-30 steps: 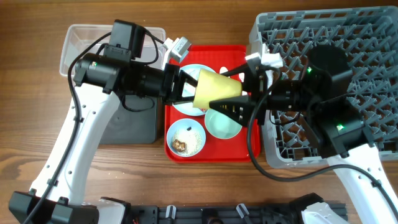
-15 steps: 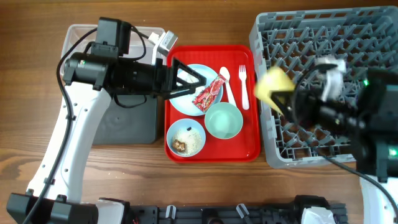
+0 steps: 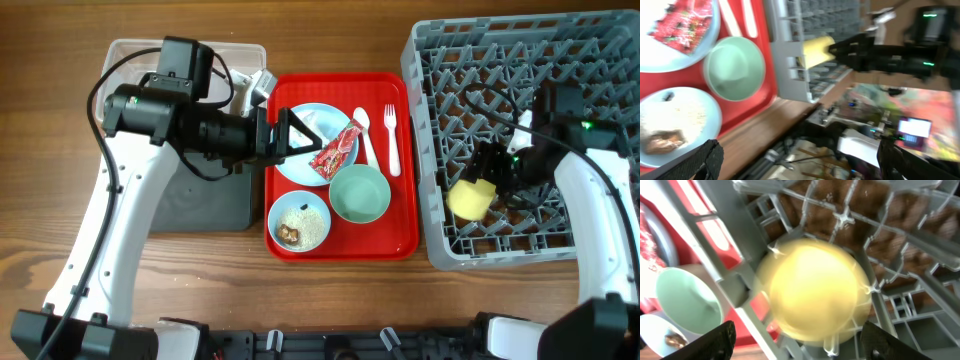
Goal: Sort waste into correct bins and load items into the dishwasher rack
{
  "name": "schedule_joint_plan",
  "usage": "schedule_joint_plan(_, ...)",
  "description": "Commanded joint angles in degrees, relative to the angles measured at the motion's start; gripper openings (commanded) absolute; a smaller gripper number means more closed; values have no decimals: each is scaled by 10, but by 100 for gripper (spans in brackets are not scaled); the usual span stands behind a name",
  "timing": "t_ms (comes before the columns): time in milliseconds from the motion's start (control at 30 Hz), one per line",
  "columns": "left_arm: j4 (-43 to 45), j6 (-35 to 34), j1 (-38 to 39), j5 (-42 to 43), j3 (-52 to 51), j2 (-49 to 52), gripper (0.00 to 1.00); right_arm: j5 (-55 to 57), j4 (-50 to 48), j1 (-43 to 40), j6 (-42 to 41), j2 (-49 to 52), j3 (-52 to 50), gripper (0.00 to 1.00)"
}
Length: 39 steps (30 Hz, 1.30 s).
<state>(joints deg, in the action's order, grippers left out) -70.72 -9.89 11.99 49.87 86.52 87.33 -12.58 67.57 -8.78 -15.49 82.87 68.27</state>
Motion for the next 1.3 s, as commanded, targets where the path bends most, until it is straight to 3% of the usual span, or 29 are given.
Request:
schedule_joint_plan(0, -3, 1, 63, -127, 0, -1, 99, -16, -22, 2, -15, -76, 34, 77)
schedule_joint_plan(67, -1, -37, 105, -209, 0, -1, 100, -16, -24, 2, -12, -105, 34, 71)
schedule_joint_plan(167, 6, -114, 180, -333, -8, -1, 96, -17, -33, 2, -10, -124, 34, 70)
schedule_joint_plan(233, 46, -156, 236, -407, -53, -1, 87, -54, -40, 2, -10, -125, 34, 72)
schedule_joint_plan(300, 106, -247, 294, -513, -143, 7, 73, -81, -45, 2, -10, -125, 34, 72)
schedule_joint_plan(367, 139, -289, 306, -508, -197, 14, 65, -81, -44, 2, -9, -125, 34, 73)
schedule_joint_plan(400, 163, -287, 313, -489, -222, 18, 61, -81, -45, 2, -10, -125, 34, 73)
schedule_joint_plan(467, 224, -221, 353, -474, -269, 27, 53, -81, -54, 2, -12, -125, 34, 74)
schedule_joint_plan(567, 271, -190, 409, -504, -276, 74, 32, -81, -54, 2, -12, -125, 34, 76)
schedule_joint_plan(600, 270, -191, 416, -527, -276, 96, 30, -81, -52, 2, -12, -125, 34, 76)
schedule_joint_plan(700, 273, -199, 413, -544, -275, 133, 4, -81, -52, 2, -12, -125, 34, 76)
schedule_joint_plan(767, 264, -206, 413, -513, -259, 126, 7, -81, -52, 2, -12, -125, 34, 76)
schedule_joint_plan(833, 215, -206, 417, -478, -212, 100, 19, -81, -52, 2, -12, -125, 34, 76)
schedule_joint_plan(867, 186, -206, 418, -497, -189, 78, 45, -81, -53, 2, -12, -125, 34, 76)
schedule_joint_plan(933, 164, -210, 412, -567, -188, 58, 65, -81, -54, 2, -12, -125, 34, 76)
schedule_joint_plan(1033, 171, -210, 406, -600, -191, 89, 68, -81, -55, 2, -12, -125, 34, 76)
schedule_joint_plan(1100, 197, -210, 409, -592, -196, 137, 58, -81, -54, 2, -12, -125, 34, 77)
schedule_joint_plan(1200, 201, -210, 410, -569, -198, 204, 12, -81, -55, 2, -12, -125, 34, 77)
schedule_joint_plan(1233, 201, -210, 410, -569, -198, 209, 4, -81, -54, 2, -12, -125, 34, 77)
schedule_joint_plan(1267, 200, -210, 410, -569, -197, 207, 4, -81, -54, 2, -12, -125, 34, 77)
